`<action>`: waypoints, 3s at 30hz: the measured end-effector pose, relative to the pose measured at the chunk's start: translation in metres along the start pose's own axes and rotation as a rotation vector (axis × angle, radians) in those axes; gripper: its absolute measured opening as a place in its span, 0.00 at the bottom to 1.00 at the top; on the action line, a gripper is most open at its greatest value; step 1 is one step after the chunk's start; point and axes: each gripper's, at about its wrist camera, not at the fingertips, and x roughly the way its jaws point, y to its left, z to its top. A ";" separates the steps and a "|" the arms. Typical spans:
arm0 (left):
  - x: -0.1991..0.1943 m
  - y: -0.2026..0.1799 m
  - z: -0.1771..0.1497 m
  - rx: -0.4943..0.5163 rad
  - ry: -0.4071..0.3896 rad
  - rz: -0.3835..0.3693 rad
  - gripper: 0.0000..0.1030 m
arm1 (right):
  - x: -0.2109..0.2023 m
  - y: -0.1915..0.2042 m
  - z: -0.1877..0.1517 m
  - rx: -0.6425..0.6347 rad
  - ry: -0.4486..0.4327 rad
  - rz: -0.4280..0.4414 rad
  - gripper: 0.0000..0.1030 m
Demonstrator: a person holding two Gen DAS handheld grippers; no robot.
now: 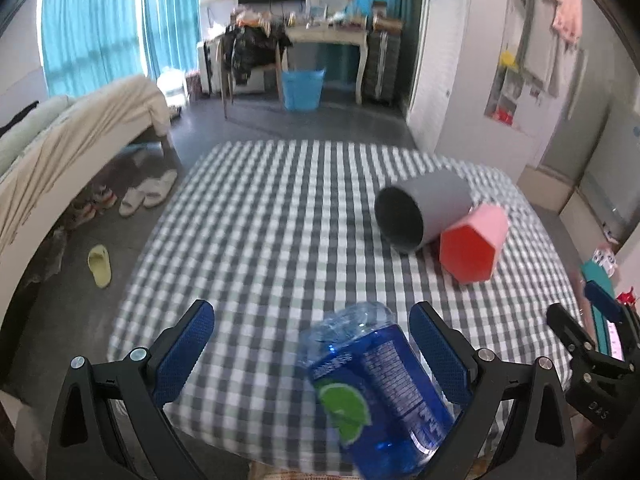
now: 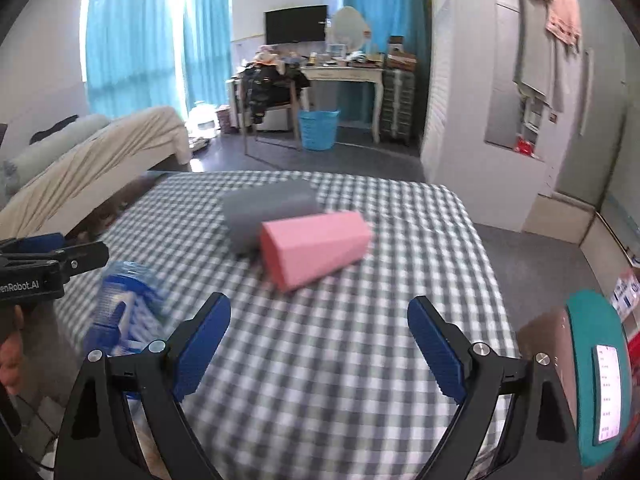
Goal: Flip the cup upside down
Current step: 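Close the left tool on the blue jar while the right tool releases it, then rotate the held blue jar with the left tool so its bottom faces down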
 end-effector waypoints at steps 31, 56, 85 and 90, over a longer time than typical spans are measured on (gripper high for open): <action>0.001 -0.053 -0.006 0.198 -0.362 0.082 0.76 | 0.015 -0.022 -0.015 0.054 0.012 0.008 0.88; 0.009 -0.045 -0.071 0.147 -0.152 -0.137 0.73 | 0.007 -0.005 -0.019 0.030 0.018 -0.004 0.88; 0.077 -0.045 -0.003 0.153 -0.125 -0.160 0.62 | 0.043 -0.007 -0.018 0.019 0.081 -0.027 0.88; 0.078 -0.047 -0.002 0.155 -0.147 -0.178 0.64 | 0.048 -0.003 -0.015 0.010 0.087 -0.028 0.88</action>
